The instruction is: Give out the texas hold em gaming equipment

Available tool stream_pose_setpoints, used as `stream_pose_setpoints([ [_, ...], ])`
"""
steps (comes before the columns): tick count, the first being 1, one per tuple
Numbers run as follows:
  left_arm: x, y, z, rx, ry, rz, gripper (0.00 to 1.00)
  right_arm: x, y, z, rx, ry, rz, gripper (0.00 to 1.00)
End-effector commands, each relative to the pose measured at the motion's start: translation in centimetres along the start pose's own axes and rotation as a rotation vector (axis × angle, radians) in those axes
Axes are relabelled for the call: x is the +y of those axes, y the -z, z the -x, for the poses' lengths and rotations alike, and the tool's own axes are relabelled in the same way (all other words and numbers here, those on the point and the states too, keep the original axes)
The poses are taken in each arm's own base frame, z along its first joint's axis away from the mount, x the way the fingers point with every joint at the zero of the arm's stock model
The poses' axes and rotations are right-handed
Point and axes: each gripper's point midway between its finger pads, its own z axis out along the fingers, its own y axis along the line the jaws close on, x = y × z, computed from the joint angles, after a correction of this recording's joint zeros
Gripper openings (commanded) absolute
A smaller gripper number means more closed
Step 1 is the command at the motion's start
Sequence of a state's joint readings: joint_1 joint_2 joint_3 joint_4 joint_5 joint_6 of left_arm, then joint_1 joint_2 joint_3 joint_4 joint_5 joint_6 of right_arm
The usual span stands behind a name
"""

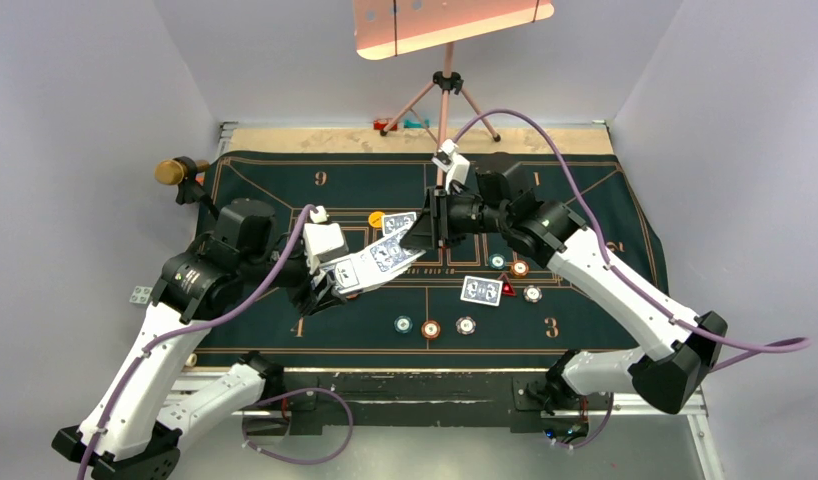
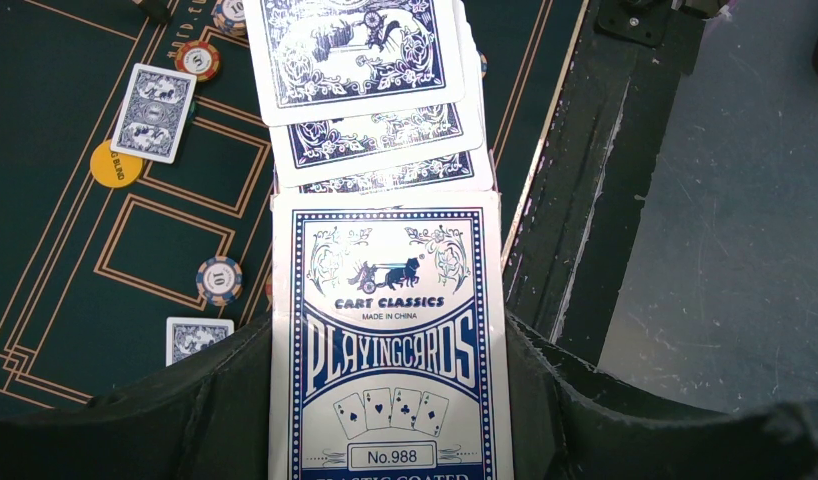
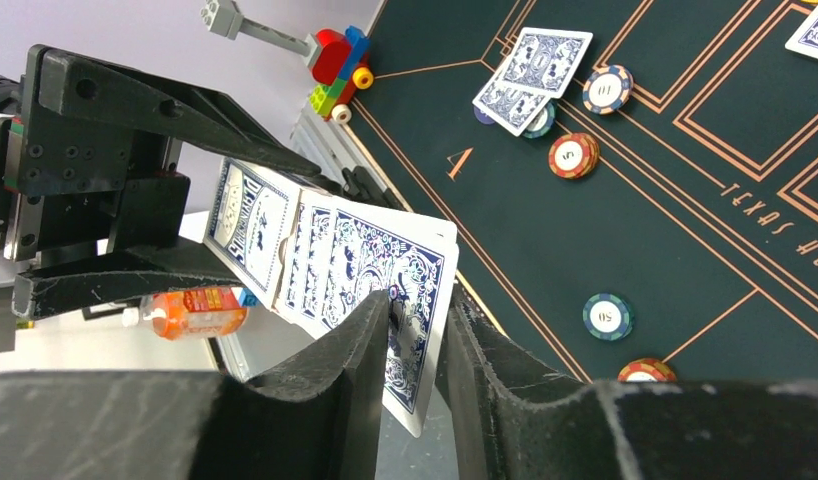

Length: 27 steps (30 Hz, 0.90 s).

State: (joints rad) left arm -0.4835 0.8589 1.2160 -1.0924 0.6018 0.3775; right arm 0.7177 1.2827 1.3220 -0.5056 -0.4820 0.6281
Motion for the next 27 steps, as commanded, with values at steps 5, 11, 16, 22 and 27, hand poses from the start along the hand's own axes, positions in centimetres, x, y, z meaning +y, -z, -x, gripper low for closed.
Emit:
stream_pose_setpoints([
  [5,0.2,0.7,2.1,-0.078,-0.037,0.019,0.0,1.7,1.9,2.1,-0.082,0.064,0.005,0.25],
  [11,0.2,0.6,2.0,-0.075,-0.037,0.021,0.0,2.9,2.1,2.4,-0.087,0.056,0.05,0.1],
  [16,0.2,0.6,2.0,-0.074,-0.036,0.021,0.0,5.5,2.8,3.0,-0.09,0.028,0.164,0.0],
  [22,0.2,0.7,2.0,-0.075,-0.039,0.023,0.0,8.8,4.7,4.5,-0.115,-0.006,0.318,0.0],
  [27,0.2,0.8,2.0,-0.077,-0.041,0.023,0.0,8.8,5.9,6.0,-0.163,-0.019,0.324,0.0],
])
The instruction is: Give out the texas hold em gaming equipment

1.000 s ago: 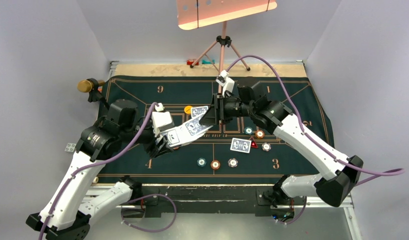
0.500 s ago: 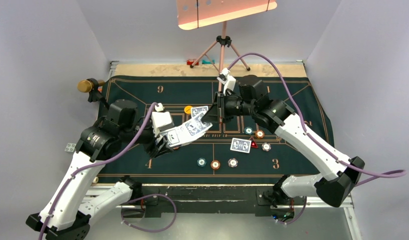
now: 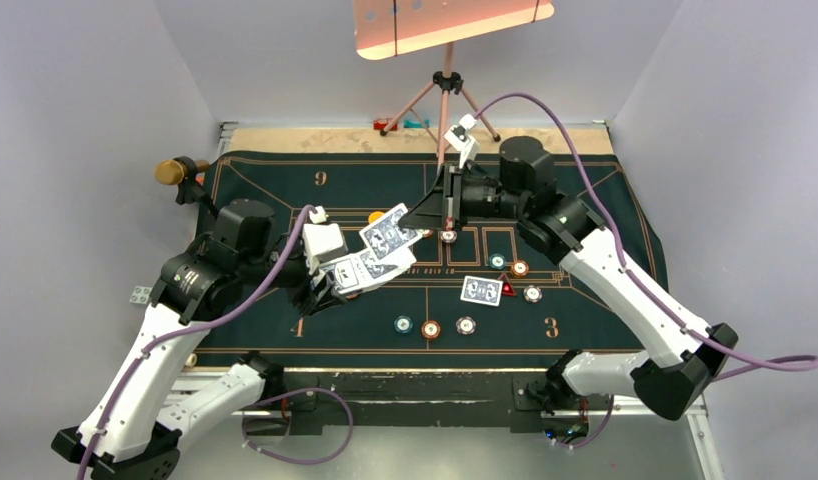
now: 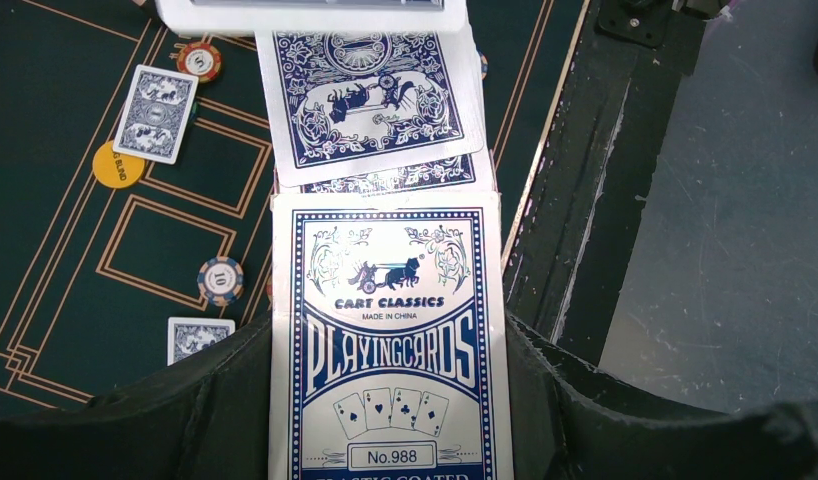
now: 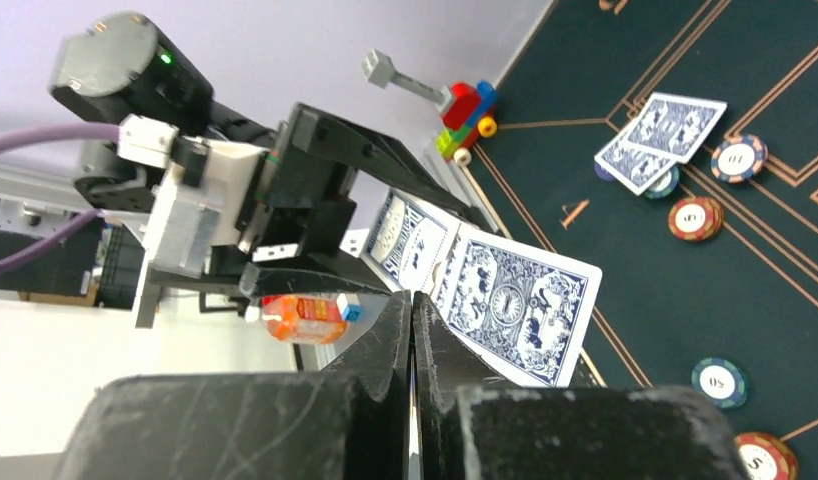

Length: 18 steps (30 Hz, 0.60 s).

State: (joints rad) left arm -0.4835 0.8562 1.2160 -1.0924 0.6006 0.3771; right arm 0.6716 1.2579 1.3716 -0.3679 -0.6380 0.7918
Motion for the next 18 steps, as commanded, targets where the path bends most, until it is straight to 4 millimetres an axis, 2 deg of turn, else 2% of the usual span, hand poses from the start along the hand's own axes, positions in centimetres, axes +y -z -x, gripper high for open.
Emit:
stream_pose_setpoints([
  [1,0.2,0.7,2.0,-0.076,-0.041,0.02,0.0,3.9,2.6,3.0,-0.101,0.042,0.106,0.0],
  [8,-0.1,1.0,1.8,-0.075,-0.045,0.02,0.0,-2.5,4.4,7.9,-0.275,-0.012,-0.068,0.0],
  [10,-0.1,1.0,1.8,-0.073,-0.047,0.017,0.0,-4.2,4.3,9.4,-0.318,-0.012,-0.108,0.0],
  [14,-0.2,1.1,2.0,-0.077,-0.049,0.014,0.0,-8.4,2.7,11.4,-0.349,-0.031,-0.192,0.0],
  [18,-0.3,1.3,2.1,-0.081,-0.054,0.012,0.0,-14.9,-0.4,10.6,-0.306,-0.098,-0.282,0.0],
])
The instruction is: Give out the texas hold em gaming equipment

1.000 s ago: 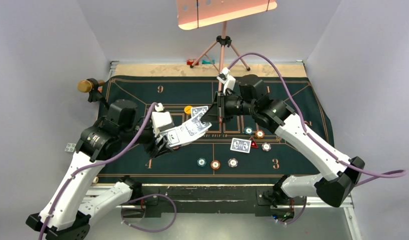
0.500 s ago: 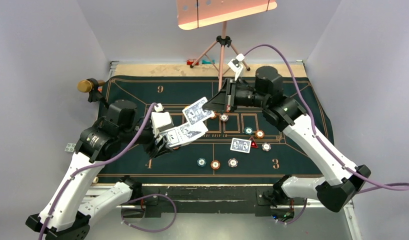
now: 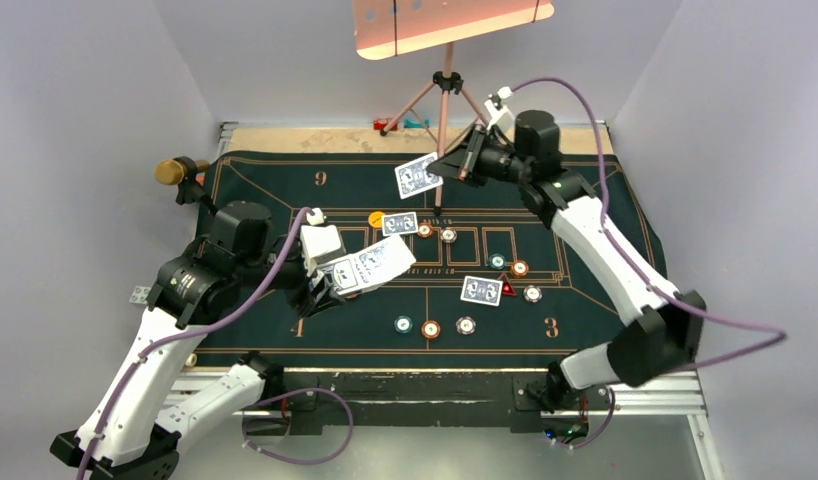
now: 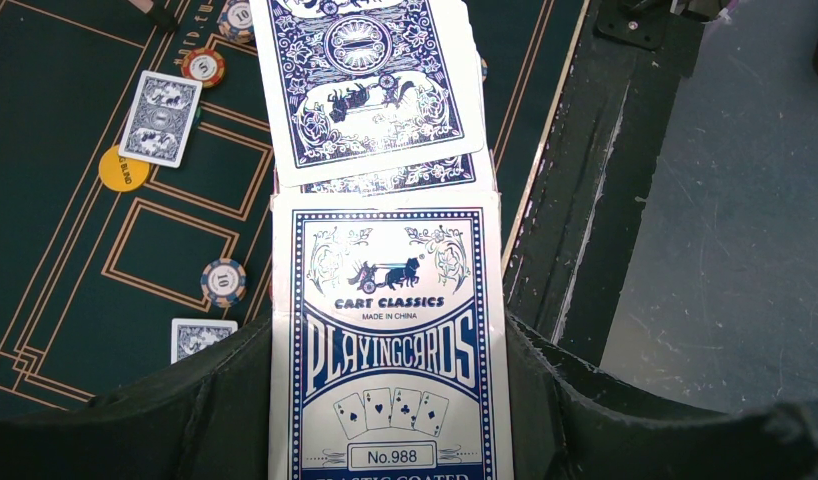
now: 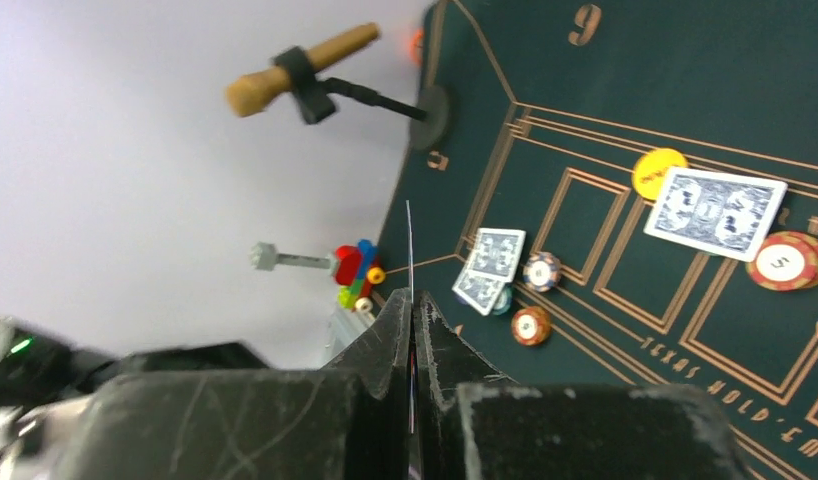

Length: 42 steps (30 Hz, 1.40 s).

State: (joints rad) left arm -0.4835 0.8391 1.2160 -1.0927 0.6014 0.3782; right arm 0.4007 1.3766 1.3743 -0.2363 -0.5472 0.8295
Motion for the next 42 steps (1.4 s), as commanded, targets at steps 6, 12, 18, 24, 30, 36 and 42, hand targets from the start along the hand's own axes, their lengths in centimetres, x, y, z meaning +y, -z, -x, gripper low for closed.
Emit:
stream_pose_setpoints([
  [6,-0.1,0.8,1.8,-0.064,-0.041,0.007,0.0,-12.1,-8.7,-2.8,0.013,-0.048,-0.191,0.0],
  [12,0.0,0.7,1.6,-0.061,-0.039,0.013,0.0,-15.9,-12.8,-3.8,-0.005,-0.035,-0.285,0.0],
  [18,0.0,0.7,1.8,-0.065,-0.035,0.009,0.0,-18.8,-16.4,-4.5,-0.041,-0.077,-0.349,0.0],
  [24,0.0,0.7,1.8,-0.063,-0.036,0.01,0.0,-21.5,-18.5,-5.6,-0.068,-0.116,-0.416,0.0],
  [30,0.0,0.6,1.7,-0.064,-0.035,0.009,0.0,-22.8,-19.0,-6.1,-0.066,-0.129,-0.463,0.0],
  [36,0.0,0.8,1.7,-0.063,-0.037,0.012,0.0,-22.6,-18.8,-6.7,-0.039,-0.132,-0.468,0.26],
  [42,0.0,0.9,1.7,-0.063,-0.039,0.016,0.0,-21.8,-17.9,-6.7,-0.01,-0.109,-0.474,0.57],
])
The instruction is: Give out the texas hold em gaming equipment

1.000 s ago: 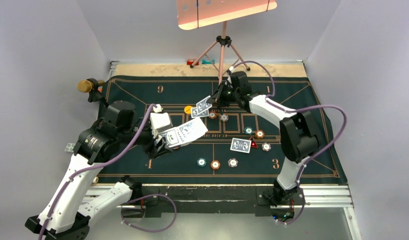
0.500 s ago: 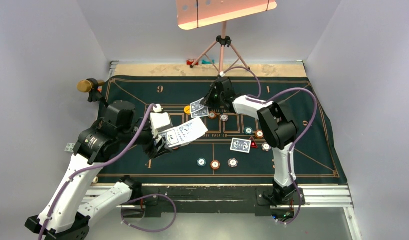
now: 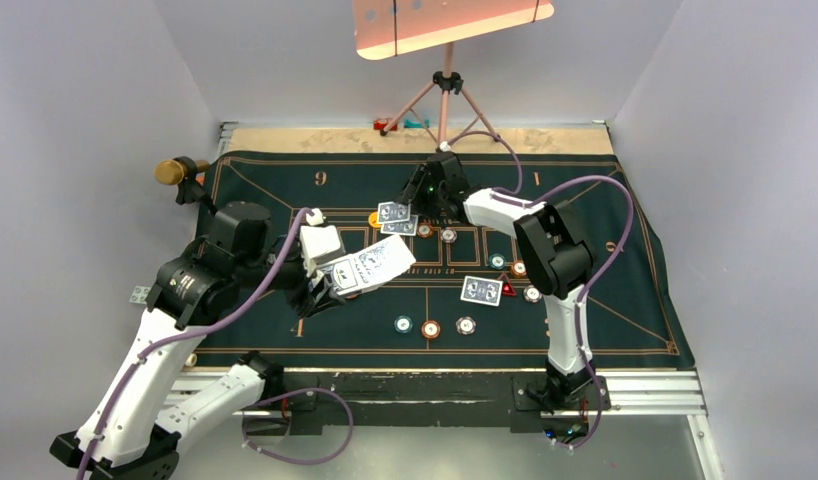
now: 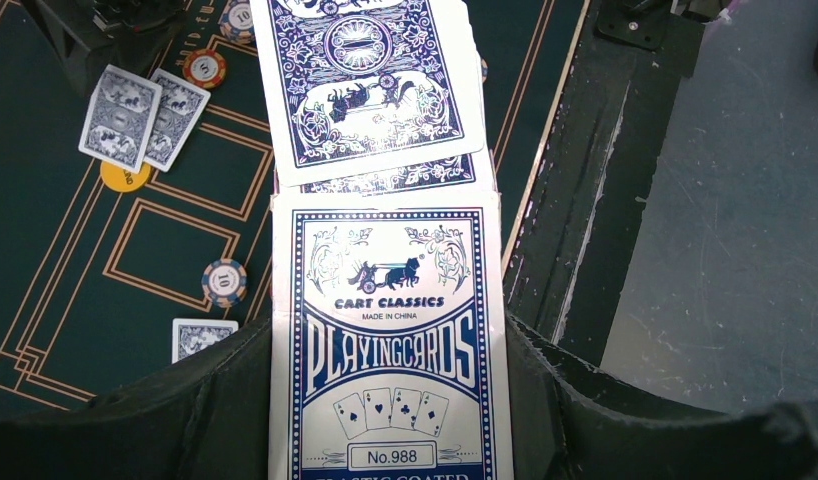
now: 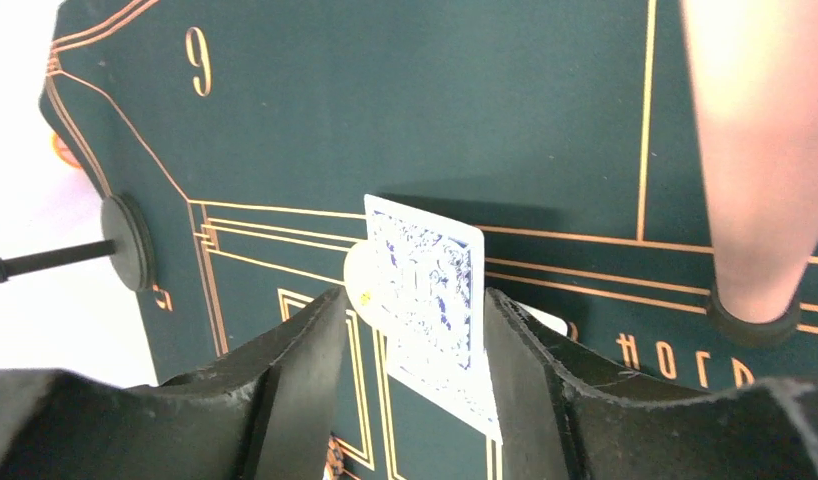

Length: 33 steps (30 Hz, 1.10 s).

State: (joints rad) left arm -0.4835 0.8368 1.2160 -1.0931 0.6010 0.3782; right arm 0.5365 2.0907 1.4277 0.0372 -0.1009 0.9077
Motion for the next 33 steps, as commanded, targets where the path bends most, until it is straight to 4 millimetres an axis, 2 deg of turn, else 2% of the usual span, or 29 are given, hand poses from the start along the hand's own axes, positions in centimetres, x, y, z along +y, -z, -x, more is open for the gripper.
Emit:
stream_pose_setpoints([
  [1,0.0,0.9,1.7,-0.063,-0.038,0.017,0.0,1.8,1.9,1.0,-0.009,0.034,0.016,0.59],
  [7,-0.1,0.8,1.5,-0.062,-0.037,0.016,0.0,2.1,5.5,1.7,-0.032,0.064,-0.019,0.71],
  [12,-0.2,0.9,1.5,-0.067,-0.037,0.012,0.0,4.9,10.2,3.6,-0.082,0.142,0.029,0.84],
  [17,-0.3,0.9,1.4,-0.067,-0.038,0.01,0.0,7.9,16.4,3.4,-0.071,0.171,0.156,0.93],
  [20,-0.3,0.8,1.3,-0.065,-0.037,0.008,0.0,9.5,20.4,2.4,-0.04,0.195,0.26,0.95],
  [24,-0.3,0.7,1.3,-0.067,-0.038,0.005,0.0,10.8,24.6,0.6,0.035,0.212,0.376,0.96],
  [29,-0.2,0.7,1.4,-0.069,-0.038,0.008,0.0,11.8,27.8,-2.1,0.124,0.198,0.481,0.97],
  [33,-0.1,0.6,1.5,-0.067,-0.034,0.008,0.0,13.4,29.8,-4.2,0.146,0.234,0.562,0.98],
])
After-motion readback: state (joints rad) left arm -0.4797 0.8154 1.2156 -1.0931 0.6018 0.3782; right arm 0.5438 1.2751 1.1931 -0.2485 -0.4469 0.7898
